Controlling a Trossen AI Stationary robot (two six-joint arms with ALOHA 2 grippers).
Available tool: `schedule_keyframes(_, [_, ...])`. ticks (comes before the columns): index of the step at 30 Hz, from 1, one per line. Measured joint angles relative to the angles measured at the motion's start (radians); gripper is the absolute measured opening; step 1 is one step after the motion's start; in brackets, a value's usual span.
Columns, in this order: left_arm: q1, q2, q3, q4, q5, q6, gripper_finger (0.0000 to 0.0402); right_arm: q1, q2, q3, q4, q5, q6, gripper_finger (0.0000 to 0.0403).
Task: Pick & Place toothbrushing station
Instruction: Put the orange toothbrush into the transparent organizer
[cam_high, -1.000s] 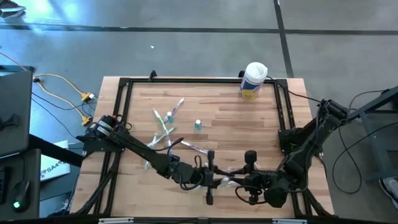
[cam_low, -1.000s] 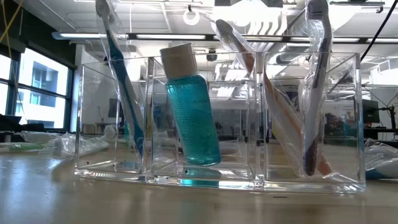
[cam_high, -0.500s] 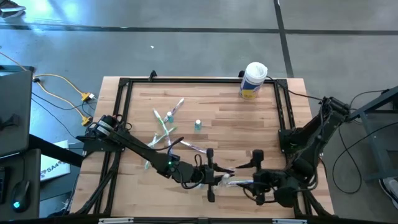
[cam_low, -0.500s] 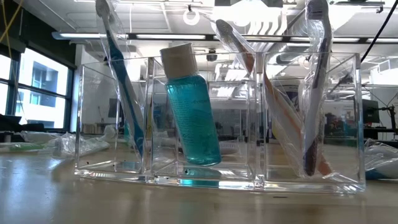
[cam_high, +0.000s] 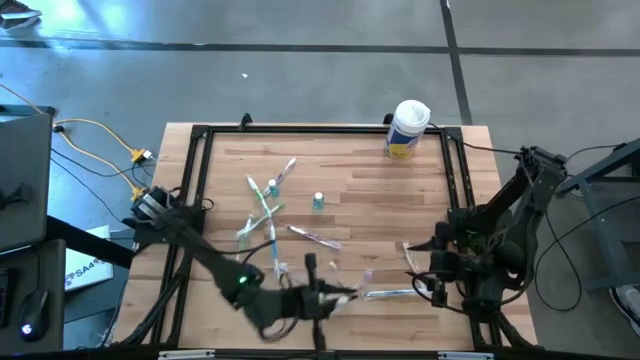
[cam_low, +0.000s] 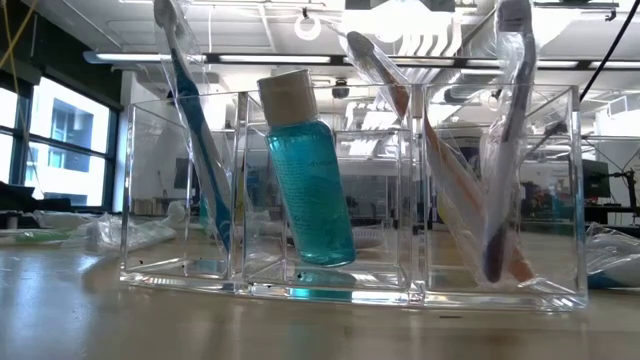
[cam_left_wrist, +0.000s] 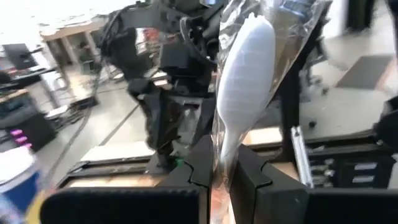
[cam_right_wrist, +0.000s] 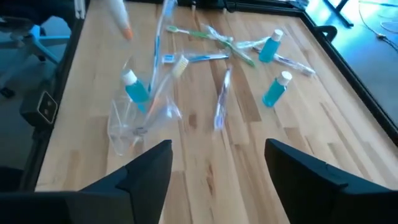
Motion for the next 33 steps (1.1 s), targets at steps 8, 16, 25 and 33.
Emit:
schedule_keyframes(8, [-0.119,-0.001,0.137,-0.214,-0.143,-0.103,0.002,0.001,0.0,-0.041,0.005,0.002,0.054,0.0248])
schedule_keyframes(16, [-0.185,0.01,0.136,-0.429,-0.285,-0.489,0.002,0.001,0.0,-0.11,0.002,0.003,0.122,0.0248])
schedule_keyframes(25, [-0.218,0.029,0.135,-0.659,-0.382,-0.784,0.002,0.001,0.0,-0.132,0.007,0.006,0.145,0.0248])
schedule_keyframes(33, [-0.217,0.042,0.135,-0.984,-0.386,-1.138,0.002,0.002,0.0,-0.132,0.007,0.001,0.145,0.0248])
